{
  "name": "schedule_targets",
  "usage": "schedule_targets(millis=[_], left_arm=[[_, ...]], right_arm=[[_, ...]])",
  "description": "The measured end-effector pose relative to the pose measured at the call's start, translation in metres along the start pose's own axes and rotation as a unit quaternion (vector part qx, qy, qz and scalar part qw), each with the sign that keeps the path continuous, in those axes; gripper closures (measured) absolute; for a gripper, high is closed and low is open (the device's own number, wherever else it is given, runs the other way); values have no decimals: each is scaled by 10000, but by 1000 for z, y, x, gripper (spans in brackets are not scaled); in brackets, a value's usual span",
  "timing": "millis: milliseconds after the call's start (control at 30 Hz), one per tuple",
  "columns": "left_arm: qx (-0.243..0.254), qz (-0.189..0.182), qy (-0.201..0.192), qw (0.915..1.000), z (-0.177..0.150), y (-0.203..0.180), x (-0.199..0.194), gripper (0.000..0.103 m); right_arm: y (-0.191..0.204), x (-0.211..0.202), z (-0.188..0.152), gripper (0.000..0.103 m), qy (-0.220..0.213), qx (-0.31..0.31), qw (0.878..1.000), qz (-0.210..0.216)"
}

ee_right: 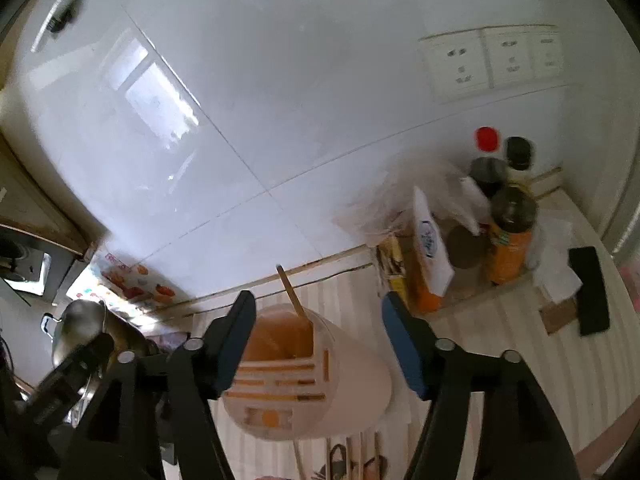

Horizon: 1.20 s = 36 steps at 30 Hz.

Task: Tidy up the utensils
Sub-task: 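Grasp another chopstick from the row with the left tool while the right tool grasps one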

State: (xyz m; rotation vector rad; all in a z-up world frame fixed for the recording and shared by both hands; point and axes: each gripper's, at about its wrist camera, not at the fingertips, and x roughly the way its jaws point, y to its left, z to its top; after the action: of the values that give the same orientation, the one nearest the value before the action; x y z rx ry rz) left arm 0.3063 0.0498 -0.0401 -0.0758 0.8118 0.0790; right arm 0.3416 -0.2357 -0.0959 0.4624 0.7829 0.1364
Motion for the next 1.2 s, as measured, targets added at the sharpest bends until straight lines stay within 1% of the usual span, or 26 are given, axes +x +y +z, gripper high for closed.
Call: schedule_targets(millis=[33,100,200,300,367,433,467,500,533,567,600,633,667,733,800,833,867,900,933,967,1000,1033,1067,1100,1200], left_arm=[[-12,19,74,10000,-7,3,3,0],[-2,73,215,9997,-20,7,10,0],[47,190,538,9984,-48,13,25,0],[56,262,961,9950,-80,18,43,0],[82,273,1307,9910,-104,22,59,0],[148,365,1719,9843,-131,25,80,0],[155,374,1872,9815,-141,26,87,0],[181,380,2062,9776,-153,26,96,1],[183,332,2329,9717,-168,25,108,4],[180,270,2517,9673,-178,24,116,7],[189,165,2746,9612,-191,22,126,16],[163,76,2967,9548,-202,20,135,28],[148,5,3167,9484,-212,16,143,34],[171,-97,3381,9409,-226,9,155,43],[258,-79,3492,9367,-236,3,163,50],[309,-45,3529,9351,-240,0,168,58],[344,-13,3545,9344,-242,-2,170,60],[341,-75,3511,9357,-243,-4,172,67],[373,-105,3489,9364,-244,-7,172,78],[420,-95,3470,9369,-246,-10,173,87],[558,8,3427,9378,-248,-14,173,94],[657,0,3379,9389,-248,-17,173,95],[718,-19,3361,9391,-247,-20,173,97],[747,-30,3360,9389,-247,-21,172,98],[786,-20,3336,9394,-249,-26,173,98]], right_arm=[[-3,-8,-6,27,-91,6,10000,-28],[-9,-22,-16,13,-243,-8,9996,-123],[-17,-30,-33,10,-238,-41,9989,-409],[-33,-26,-55,10,72,-79,9976,-687],[-49,-18,-74,10,355,17,9960,-824],[-69,-2,-99,10,796,237,9920,-946],[-77,6,-108,13,1002,325,9896,-978],[-84,16,-120,25,1241,397,9864,-1006],[-93,30,-137,35,1570,443,9806,-1086],[-98,39,-148,52,1773,461,9763,-1150],[-103,48,-159,58,1962,488,9720,-1194],[-111,59,-172,59,2180,537,9666,-1240],[-115,65,-180,62,2292,581,9634,-1262],[-127,77,-196,62,2565,725,9540,-1371],[-135,84,-206,62,2683,722,9494,-1468],[-137,88,-210,62,2741,652,9469,-1551],[-140,91,-212,62,2777,626,9453,-1594],[-142,95,-215,63,2826,597,9431,-1645],[-143,98,-217,66,2857,553,9415,-1699],[-144,100,-219,70,2883,496,9401,-1751],[-144,102,-220,78,2898,447,9392,-1788],[-144,104,-222,81,2929,375,9378,-1825],[-143,105,-223,91,2916,256,9369,-1912],[-142,106,-224,96,2916,168,9360,-1962],[-147,102,-227,96,2938,153,9329,-2078]])
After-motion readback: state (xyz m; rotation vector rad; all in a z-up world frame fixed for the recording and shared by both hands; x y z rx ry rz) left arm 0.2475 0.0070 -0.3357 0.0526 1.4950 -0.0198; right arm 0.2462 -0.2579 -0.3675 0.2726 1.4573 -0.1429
